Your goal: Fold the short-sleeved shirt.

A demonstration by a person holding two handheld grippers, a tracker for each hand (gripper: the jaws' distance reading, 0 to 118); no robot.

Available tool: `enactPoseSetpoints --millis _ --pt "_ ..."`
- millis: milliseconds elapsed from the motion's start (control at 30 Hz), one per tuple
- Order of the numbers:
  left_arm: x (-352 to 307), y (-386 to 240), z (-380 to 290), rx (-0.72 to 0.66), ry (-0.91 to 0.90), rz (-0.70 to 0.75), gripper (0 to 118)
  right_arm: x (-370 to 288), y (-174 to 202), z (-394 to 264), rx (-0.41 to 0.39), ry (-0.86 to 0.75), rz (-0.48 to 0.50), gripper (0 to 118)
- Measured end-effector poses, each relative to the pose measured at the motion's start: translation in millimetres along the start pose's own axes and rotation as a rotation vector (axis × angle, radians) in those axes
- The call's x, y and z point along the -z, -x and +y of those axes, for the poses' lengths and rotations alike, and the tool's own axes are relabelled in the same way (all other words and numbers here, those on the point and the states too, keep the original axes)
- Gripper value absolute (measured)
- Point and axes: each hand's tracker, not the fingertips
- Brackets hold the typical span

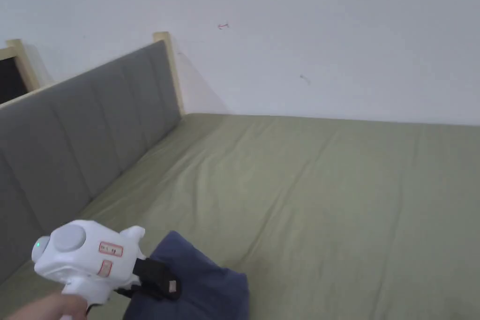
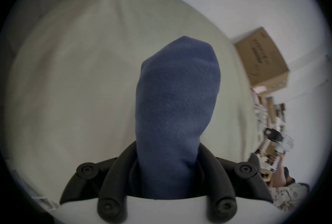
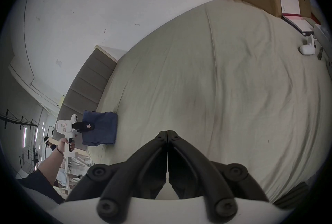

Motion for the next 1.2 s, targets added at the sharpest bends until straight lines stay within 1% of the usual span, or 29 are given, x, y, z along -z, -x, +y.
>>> enactPoseSetpoints --millis 33,100,133,167,267,300,367,433,500,600,667,700,733,767,800,833,867,900,933,967,1000,1067,1133,1200 --pt "-3.9 9.2 6.3 -0.013 -0.004 0.043 22 0.4 2.0 1.4 0.0 -0.001 -0.005 0" --pt "-12.3 25.8 14.5 -0.004 -0.01 0.175 22 1.8 5.5 3.4 -0.007 -0.002 -0.019 0" --pt "-10.9 31.6 19.6 0.022 0.001 0.255 27 2.4 5.4 3.4 -0.013 -0.004 -0.032 0" --pt "-9.2 38.3 21.9 0.049 0.02 0.332 44 3.4 6.1 3.5 -0.015 -0.005 -0.046 0" --pt "-4.0 53.4 25.3 0.079 0.048 0.544 99 5.4 7.1 1.6 -0.005 0.0 -0.051 0" --pt "-4.7 56.9 25.8 0.085 0.039 0.597 105 5.8 7.9 0.6 -0.003 0.004 -0.051 0" --pt "-11.9 61.9 23.7 0.086 -0.015 0.652 105 5.9 9.6 -1.6 -0.015 0.013 -0.056 0" --pt "-25.8 60.5 24.4 0.074 -0.145 0.662 105 5.4 10.1 -3.1 -0.034 0.017 -0.065 0" --pt "-39.7 49.0 17.5 0.062 -0.228 0.607 105 4.6 10.3 -4.2 -0.05 0.013 -0.075 0" --pt "-51.0 24.5 3.8 0.069 -0.309 0.454 105 3.4 10.7 -4.7 -0.059 0.007 -0.079 0" --pt "-49.8 -0.1 -12.4 0.091 -0.333 0.382 105 2.6 11.7 -4.4 -0.069 0.001 -0.08 0" --pt "-43.1 -14.6 -24.7 0.083 -0.304 0.302 107 1.8 13.0 -4.3 -0.075 -0.003 -0.082 0" --pt "-36.1 -49.2 -46.1 0.096 -0.265 0.209 110 1.1 14.3 -4.5 -0.082 -0.009 -0.08 0" --pt "-26.1 -64.4 -57.7 0.105 -0.212 0.137 110 0.6 15.3 -4.6 -0.086 -0.011 -0.076 0" --pt "-13.0 -83.6 -71.9 0.12 -0.138 0.091 109 0.4 15.7 -4.6 -0.089 -0.011 -0.072 0" --pt "1.0 -98.9 -81.9 0.14 -0.08 0.057 104 -0.3 16.8 -4.9 -0.092 -0.01 -0.067 0" --pt "11.8 -111.5 -89.0 0.165 -0.06 0.047 82 -2.6 18.4 -6.6 -0.097 -0.012 -0.063 0" --pt "22.5 -131.9 -101.1 0.189 -0.068 0.051 49 -5.1 20.1 -8.5 -0.103 -0.015 -0.062 0" --pt "33.7 -152.7 -111.5 0.19 -0.077 0.058 16 -0.9 9.3 6.1 -0.109 -0.016 -0.068 0" --pt "42.6 -169.2 -117.9 0.206 -0.076 0.055 4 -2.0 7.5 8.6 -0.115 -0.014 -0.071 0" --pt "49.8 -186.9 -124.2 0.206 -0.109 0.041 3 -5.5 7.4 8.9 -0.125 -0.017 -0.073 0" --pt "54.8 -224.0 -131.8 0.21 -0.186 -0.039 3 -16.1 10.2 10.8 -0.169 -0.061 -0.093 0" --pt "44.9 -260.7 -135.3 0.228 -0.363 -0.021 3 -31.8 12.5 15.1 -0.207 -0.129 -0.09 0" --pt "25.2 -295.6 -135.1 0.281 -0.526 -0.034 3 -49.9 18.3 21.3 -0.259 -0.237 -0.11 0"
